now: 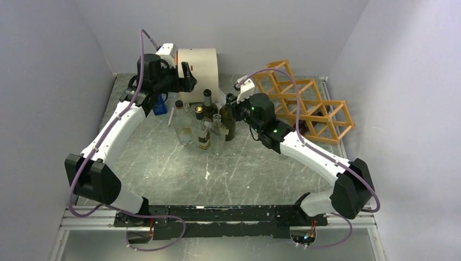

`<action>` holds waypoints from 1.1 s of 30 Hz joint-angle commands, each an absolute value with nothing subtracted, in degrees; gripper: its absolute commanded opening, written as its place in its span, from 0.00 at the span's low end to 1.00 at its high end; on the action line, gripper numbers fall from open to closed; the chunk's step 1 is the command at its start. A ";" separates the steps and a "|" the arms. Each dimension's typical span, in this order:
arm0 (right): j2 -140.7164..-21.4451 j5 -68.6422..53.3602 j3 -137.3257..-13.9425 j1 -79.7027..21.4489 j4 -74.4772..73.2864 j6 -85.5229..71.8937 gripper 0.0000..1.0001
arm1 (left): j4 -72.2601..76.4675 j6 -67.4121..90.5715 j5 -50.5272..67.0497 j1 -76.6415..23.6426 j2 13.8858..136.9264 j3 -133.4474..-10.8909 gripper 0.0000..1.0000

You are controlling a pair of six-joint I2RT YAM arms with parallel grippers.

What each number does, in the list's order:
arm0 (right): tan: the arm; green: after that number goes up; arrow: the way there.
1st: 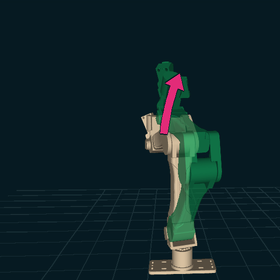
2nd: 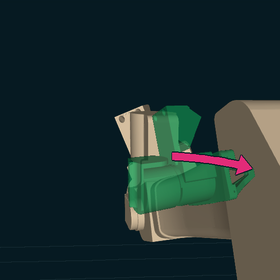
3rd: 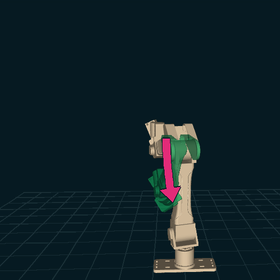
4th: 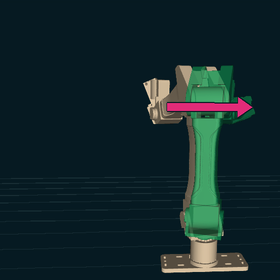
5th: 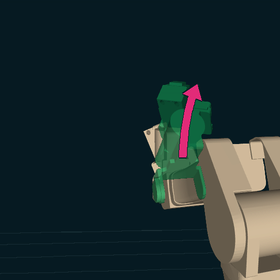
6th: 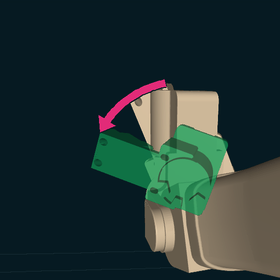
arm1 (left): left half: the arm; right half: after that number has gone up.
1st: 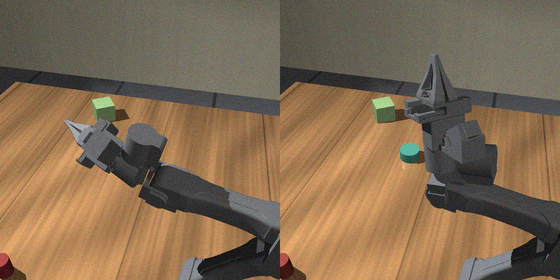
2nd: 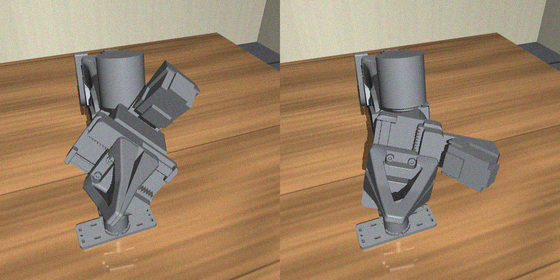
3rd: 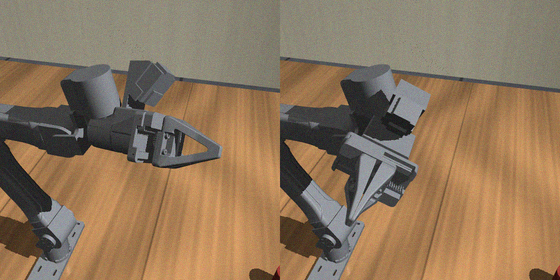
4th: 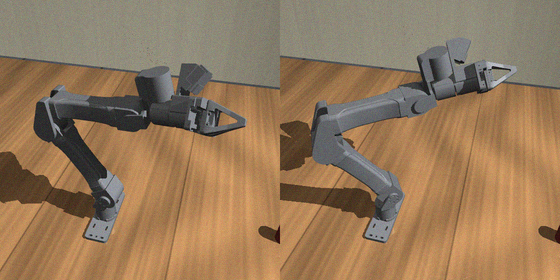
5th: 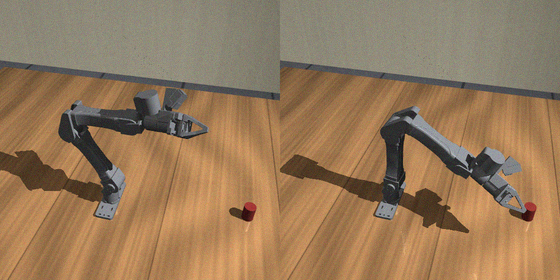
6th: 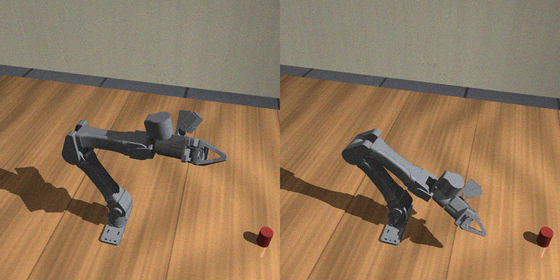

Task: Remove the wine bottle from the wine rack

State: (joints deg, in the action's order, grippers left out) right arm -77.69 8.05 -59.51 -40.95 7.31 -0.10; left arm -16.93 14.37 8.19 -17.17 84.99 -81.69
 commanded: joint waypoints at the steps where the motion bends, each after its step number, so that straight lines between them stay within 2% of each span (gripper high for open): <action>1: -78.04 4.40 -60.76 -41.09 16.68 0.59 0.00 | -15.64 14.46 9.05 -16.60 85.31 -82.99 0.92; 4: -78.82 2.87 -61.71 -41.14 14.89 0.74 0.00 | -15.56 14.50 9.20 -16.61 85.19 -82.97 0.92; 9: -78.40 2.42 -62.43 -41.14 12.08 1.25 0.34 | -15.50 14.72 9.57 -16.61 84.97 -82.98 0.92; 18: -72.21 2.75 -62.76 -41.18 5.39 5.52 0.77 | -15.40 14.90 9.90 -16.61 84.49 -82.97 0.92; 24: -64.38 0.44 -62.94 -41.24 -4.53 12.61 0.87 | -15.38 14.94 9.74 -16.61 84.01 -82.96 0.92; 33: -52.17 7.56 -61.86 -41.30 -19.97 18.03 0.88 | -15.28 15.05 9.91 -16.61 83.55 -82.88 0.92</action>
State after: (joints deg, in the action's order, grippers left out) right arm -55.70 3.31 -61.30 -41.25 -11.49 15.29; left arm -16.93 14.41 8.27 -17.06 84.99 -81.69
